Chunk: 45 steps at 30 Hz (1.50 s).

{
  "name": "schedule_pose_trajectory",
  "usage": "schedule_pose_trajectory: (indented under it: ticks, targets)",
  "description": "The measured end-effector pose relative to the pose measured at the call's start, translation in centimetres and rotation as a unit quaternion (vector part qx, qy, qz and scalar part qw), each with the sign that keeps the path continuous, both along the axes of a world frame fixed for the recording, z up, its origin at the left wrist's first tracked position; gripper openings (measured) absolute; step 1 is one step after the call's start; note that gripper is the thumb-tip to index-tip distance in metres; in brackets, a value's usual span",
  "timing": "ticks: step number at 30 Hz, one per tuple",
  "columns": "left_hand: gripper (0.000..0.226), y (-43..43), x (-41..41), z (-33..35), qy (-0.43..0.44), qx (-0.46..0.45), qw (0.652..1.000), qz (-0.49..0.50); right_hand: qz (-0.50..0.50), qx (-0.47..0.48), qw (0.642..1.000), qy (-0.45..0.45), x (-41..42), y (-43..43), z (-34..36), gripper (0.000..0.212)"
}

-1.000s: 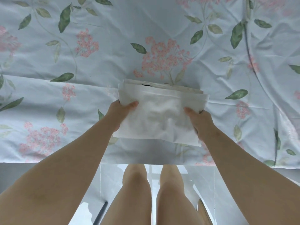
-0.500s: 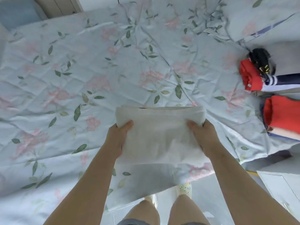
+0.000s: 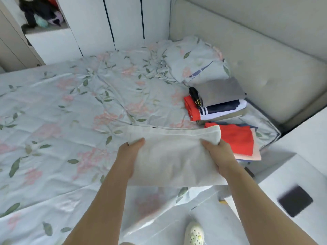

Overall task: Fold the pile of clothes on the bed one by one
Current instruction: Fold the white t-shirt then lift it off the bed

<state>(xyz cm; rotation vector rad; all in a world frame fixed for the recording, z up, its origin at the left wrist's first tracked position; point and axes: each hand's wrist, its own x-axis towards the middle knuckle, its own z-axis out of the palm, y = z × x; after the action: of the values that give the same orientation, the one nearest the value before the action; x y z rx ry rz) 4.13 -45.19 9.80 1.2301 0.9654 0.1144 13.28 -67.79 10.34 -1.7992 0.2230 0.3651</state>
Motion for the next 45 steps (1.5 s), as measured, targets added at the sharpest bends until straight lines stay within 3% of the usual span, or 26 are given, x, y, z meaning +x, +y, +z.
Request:
schedule_pose_trajectory:
  ticks: [8, 21, 25, 30, 33, 38, 43, 45]
  targets:
    - [0.013, -9.4, 4.2, 0.0, 0.014, -0.001, 1.0, -0.002, -0.007, 0.001, 1.0, 0.027, 4.0, -9.5, -0.6, 0.011]
    - [0.009, -12.6, 14.1, -2.7, 0.057, -0.003, 0.997, -0.055, -0.04, -0.037, 0.996, 0.075, 12.4, -13.7, -3.7, 0.034]
    - [0.022, -12.1, 18.2, -4.0, 0.077, -0.003, 0.994, -0.075, -0.052, -0.04, 0.994, 0.084, 15.5, -13.7, -4.4, 0.03]
    - [0.019, -12.8, 22.0, -5.6, 0.101, 0.01, 0.989, -0.108, -0.067, -0.069, 0.99, 0.099, 18.0, -14.8, -5.9, 0.025]
    - [0.033, -14.1, 23.8, -6.9, 0.108, 0.008, 0.988, -0.114, -0.076, -0.086, 0.987, 0.115, 19.7, -16.0, -7.0, 0.028]
    - [0.012, -17.8, 27.3, -9.1, 0.111, -0.003, 0.985, -0.129, -0.066, -0.119, 0.984, 0.117, 24.1, -19.2, -8.9, 0.028]
    - [0.019, -21.7, 30.5, -12.2, 0.167, -0.003, 0.978, -0.126, -0.066, -0.139, 0.978, 0.142, 28.8, -22.6, -12.3, 0.028]
    - [0.036, -22.7, 31.2, -14.5, 0.22, 0.007, 0.965, -0.141, -0.039, -0.148, 0.97, 0.19, 30.2, -23.6, -14.8, 0.034]
